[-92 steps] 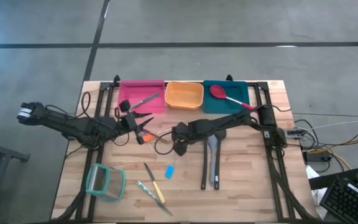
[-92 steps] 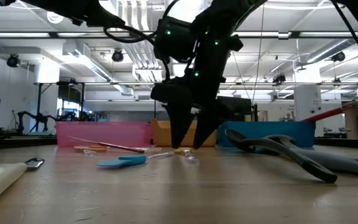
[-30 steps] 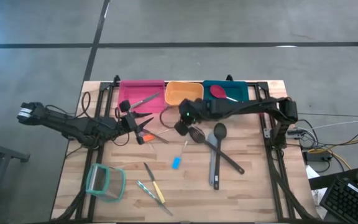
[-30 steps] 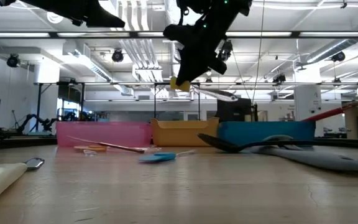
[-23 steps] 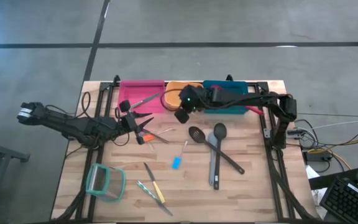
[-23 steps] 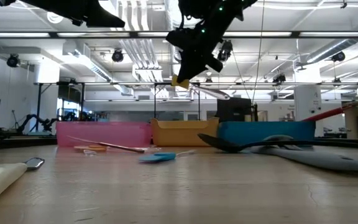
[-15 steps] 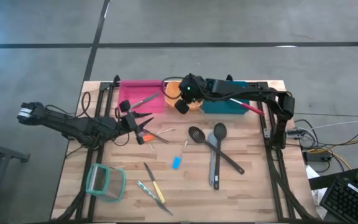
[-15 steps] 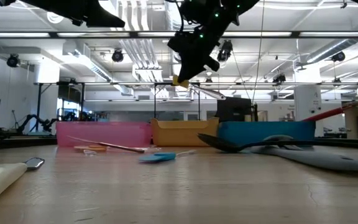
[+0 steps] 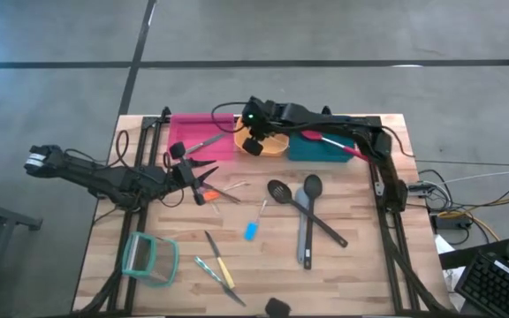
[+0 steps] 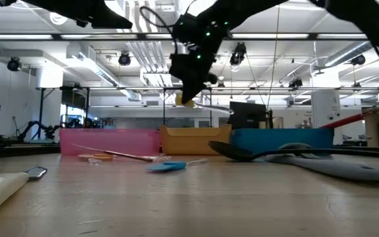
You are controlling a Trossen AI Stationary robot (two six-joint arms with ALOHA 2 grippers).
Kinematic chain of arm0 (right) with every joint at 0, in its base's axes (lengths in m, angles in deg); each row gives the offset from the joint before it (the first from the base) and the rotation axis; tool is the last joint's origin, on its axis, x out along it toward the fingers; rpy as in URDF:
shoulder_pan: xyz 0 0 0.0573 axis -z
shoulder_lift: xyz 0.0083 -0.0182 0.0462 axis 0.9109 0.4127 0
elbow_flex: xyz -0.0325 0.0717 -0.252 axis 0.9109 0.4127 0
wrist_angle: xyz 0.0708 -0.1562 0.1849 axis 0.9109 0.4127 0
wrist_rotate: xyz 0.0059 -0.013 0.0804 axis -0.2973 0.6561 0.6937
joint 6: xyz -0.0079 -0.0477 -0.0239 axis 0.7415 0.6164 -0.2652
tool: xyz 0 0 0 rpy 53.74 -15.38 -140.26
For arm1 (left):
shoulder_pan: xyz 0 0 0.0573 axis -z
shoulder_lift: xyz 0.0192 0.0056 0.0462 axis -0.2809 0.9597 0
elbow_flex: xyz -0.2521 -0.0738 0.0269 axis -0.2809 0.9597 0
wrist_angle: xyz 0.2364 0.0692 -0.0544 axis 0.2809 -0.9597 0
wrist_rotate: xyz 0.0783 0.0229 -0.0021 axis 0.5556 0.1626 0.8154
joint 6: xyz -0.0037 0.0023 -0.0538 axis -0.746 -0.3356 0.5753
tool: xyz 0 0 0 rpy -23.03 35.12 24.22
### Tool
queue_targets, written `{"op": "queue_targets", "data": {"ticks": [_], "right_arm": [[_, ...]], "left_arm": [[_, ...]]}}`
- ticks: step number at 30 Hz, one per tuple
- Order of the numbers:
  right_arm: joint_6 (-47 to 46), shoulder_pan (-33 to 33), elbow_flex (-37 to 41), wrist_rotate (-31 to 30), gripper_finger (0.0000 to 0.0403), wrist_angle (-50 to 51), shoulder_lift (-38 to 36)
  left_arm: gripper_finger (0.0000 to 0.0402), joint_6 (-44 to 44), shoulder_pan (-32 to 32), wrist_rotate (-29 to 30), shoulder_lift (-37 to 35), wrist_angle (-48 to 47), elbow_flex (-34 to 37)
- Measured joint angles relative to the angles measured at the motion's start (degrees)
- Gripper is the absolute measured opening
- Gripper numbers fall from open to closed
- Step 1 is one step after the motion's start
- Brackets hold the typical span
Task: Pick & Place Kitchen Items
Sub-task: Put the yellow spatula into the yellow bin
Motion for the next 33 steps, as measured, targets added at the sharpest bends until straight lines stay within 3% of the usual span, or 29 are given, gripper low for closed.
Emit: {"op": "queue_targets", "data": {"ticks": [11,16,33], "right_arm": [[-0.59,2.96,-22.68,-0.19,0.0018,15.75,14.98],[-0.86,3.56,-22.17,3.38,0.0018,14.66,15.62],[-0.88,3.65,-21.63,5.12,0.0018,11.08,18.26]], "left_arm": [[0.0083,-0.51,0.04,0.01,-0.01,-0.29,0.00],[0.0083,-0.61,0.04,0.02,-0.01,-0.24,0.00],[0.0083,-0.66,0.02,0.02,-0.01,-0.20,0.00]]}}
